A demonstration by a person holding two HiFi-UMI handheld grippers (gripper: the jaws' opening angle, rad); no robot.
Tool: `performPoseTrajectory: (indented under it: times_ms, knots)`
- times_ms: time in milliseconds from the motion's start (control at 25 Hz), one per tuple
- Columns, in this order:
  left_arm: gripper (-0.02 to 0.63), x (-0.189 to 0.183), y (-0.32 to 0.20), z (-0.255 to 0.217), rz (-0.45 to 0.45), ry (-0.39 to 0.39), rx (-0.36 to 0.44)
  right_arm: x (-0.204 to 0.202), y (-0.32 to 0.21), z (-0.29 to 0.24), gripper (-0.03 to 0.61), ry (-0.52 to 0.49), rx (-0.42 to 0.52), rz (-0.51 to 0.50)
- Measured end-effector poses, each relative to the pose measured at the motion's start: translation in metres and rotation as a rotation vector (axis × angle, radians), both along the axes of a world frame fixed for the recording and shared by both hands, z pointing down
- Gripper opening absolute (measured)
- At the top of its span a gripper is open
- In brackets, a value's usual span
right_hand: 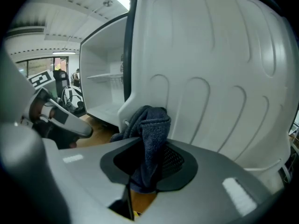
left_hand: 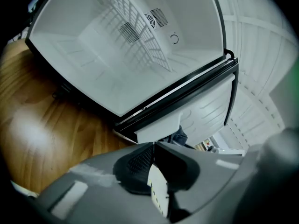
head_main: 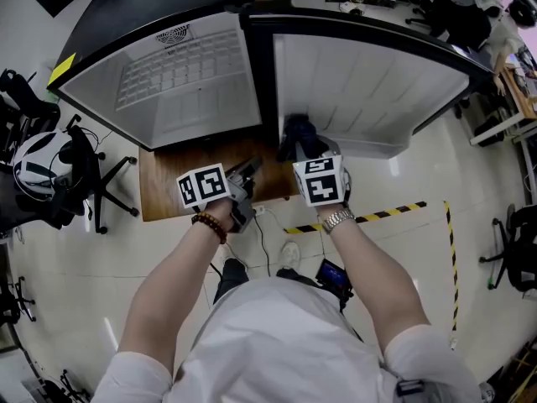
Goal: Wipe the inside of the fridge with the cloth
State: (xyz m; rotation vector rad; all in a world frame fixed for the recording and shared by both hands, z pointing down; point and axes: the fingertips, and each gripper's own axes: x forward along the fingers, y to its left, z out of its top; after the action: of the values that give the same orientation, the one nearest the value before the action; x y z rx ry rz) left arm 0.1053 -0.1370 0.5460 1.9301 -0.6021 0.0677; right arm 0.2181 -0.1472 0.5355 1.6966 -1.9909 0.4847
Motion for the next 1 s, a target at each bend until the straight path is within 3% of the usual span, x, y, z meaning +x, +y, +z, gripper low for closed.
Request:
performPoseTrajectory:
  times_ms: [200,1000]
  knots:
    - [0.007,0.008,0.005,0.000,0.044,-0.024,0.041,0.029,0.010,0.004,0.091,0.024,-0.015,0.064]
    - [0.006,0.056,0.030,-0.003,0.106,-0.015,0.081,0.177,0.073,0.006,0.091,0.088,-0.033,0.309]
